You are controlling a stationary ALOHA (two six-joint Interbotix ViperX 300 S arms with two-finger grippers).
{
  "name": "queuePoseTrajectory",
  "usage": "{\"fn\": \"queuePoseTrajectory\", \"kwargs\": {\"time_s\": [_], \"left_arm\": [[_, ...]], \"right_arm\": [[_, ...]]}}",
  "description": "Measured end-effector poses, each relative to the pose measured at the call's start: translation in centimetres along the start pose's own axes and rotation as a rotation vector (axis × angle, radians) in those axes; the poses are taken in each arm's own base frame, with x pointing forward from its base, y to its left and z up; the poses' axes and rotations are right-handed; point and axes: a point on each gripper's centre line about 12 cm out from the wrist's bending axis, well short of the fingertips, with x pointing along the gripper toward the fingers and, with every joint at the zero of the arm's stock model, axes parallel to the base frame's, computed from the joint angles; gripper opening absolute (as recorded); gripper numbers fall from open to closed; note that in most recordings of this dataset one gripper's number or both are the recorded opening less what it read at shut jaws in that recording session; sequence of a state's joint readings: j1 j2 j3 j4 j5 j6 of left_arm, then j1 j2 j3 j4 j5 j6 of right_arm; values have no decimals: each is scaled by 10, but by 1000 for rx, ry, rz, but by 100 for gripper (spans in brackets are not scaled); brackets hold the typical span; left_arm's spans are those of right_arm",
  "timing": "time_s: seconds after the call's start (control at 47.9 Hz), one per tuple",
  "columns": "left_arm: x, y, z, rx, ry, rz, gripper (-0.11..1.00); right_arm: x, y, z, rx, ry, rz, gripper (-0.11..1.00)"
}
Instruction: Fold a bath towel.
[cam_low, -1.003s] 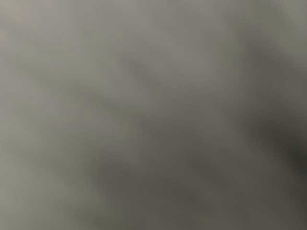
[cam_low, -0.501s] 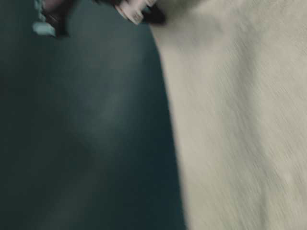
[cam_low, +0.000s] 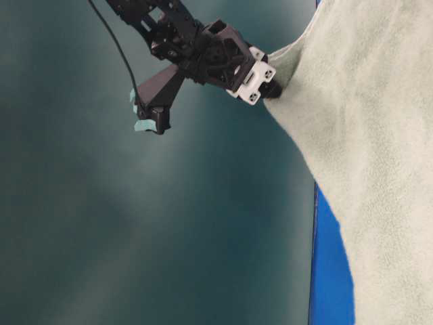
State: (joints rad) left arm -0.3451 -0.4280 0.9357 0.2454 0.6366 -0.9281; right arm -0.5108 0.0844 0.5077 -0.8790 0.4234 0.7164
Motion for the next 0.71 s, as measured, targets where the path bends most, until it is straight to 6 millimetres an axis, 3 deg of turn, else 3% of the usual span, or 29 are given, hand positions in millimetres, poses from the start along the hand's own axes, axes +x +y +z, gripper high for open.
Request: {"fn": "queuePoseTrajectory", "kwargs": {"time_s": [0.042, 0.167, 0.209, 0.292, 0.418, 0.522, 0.71], "left_arm": [[0, 0, 0, 8, -1, -1, 19], [0, 1, 0, 13, 0, 2, 57], [0, 1, 1, 16, -1, 2, 69], [-2, 3, 0, 15, 2, 8, 85], [-8, 6, -1, 16, 6, 22, 86], [-13, 8, -1, 17, 5, 27, 86], [-17, 9, -1, 37, -2, 24, 86]], "right_arm": [[0, 0, 0, 0, 0, 0, 34], [-1, -1, -3, -4, 22, -7, 65], [-4, -2, -7, -7, 39, -12, 69], [-16, -5, -11, 7, 62, -18, 63], [-45, -12, -24, 27, 134, -13, 63], [-67, -17, -45, 25, 261, 22, 63], [-81, -18, -74, 87, 413, 117, 63]]}}
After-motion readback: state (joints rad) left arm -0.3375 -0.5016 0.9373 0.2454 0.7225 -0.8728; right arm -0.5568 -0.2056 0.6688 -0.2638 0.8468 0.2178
